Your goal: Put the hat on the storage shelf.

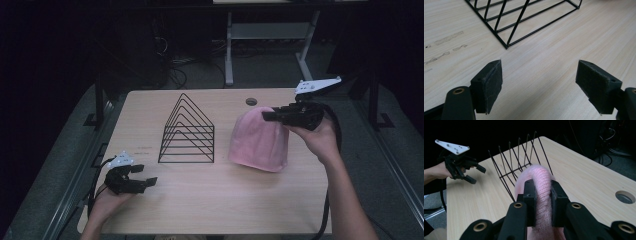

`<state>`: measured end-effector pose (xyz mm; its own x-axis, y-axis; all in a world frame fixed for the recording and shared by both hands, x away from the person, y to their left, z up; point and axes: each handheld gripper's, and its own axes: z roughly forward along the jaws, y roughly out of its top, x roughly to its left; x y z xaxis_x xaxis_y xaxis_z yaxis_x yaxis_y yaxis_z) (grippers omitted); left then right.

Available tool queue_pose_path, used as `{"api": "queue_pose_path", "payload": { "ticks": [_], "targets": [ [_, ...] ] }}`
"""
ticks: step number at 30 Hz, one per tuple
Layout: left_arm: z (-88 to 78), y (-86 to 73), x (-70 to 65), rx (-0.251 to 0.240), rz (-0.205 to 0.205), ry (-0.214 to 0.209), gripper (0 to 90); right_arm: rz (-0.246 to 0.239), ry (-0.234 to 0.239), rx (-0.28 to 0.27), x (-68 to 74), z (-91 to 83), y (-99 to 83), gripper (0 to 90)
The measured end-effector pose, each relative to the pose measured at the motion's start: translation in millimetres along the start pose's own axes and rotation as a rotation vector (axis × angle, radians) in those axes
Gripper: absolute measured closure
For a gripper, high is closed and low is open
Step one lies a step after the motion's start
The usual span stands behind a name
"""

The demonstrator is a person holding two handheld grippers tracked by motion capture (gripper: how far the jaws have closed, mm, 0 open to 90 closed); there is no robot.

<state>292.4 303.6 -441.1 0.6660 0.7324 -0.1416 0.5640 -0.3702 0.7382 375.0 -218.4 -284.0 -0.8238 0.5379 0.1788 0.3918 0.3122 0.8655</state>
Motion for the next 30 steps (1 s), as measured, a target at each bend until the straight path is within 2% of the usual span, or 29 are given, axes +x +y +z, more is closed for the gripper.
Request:
{"api": "queue_pose_path", "payload": {
  "ticks": [7,13,19,21,23,26,30],
  "targets": [
    [-3.5,2.7,-0.2,-0.010,-0.011,-0.010,21.5,-0.026,0.002,-0.004,8.0,-4.9,12.5,77.7],
    [-7.7,7.2,1.7,-0.013,0.001,-0.012,21.6,-0.058,0.003,-0.015,15.9,-10.0,29.5,77.6],
    [-11.8,13.4,2.0,-0.013,0.006,-0.032,22.0,-0.093,0.008,-0.016,23.0,-11.1,48.5,77.6],
    [-14.3,18.8,1.0,-0.019,0.022,-0.044,22.1,-0.107,0.012,-0.019,26.6,-10.8,56.9,77.6],
    [-15.2,20.8,-0.1,-0.021,0.020,-0.048,22.3,-0.110,0.017,-0.021,27.5,-10.5,59.5,77.6],
    [-19.8,31.0,-2.5,-0.023,0.053,-0.055,22.6,-0.123,0.025,-0.025,31.8,-8.5,69.6,77.6],
    [-26.8,43.0,-5.0,-0.039,0.075,-0.069,22.6,-0.141,0.036,-0.030,37.3,-5.9,78.8,77.5]
  ]
}}
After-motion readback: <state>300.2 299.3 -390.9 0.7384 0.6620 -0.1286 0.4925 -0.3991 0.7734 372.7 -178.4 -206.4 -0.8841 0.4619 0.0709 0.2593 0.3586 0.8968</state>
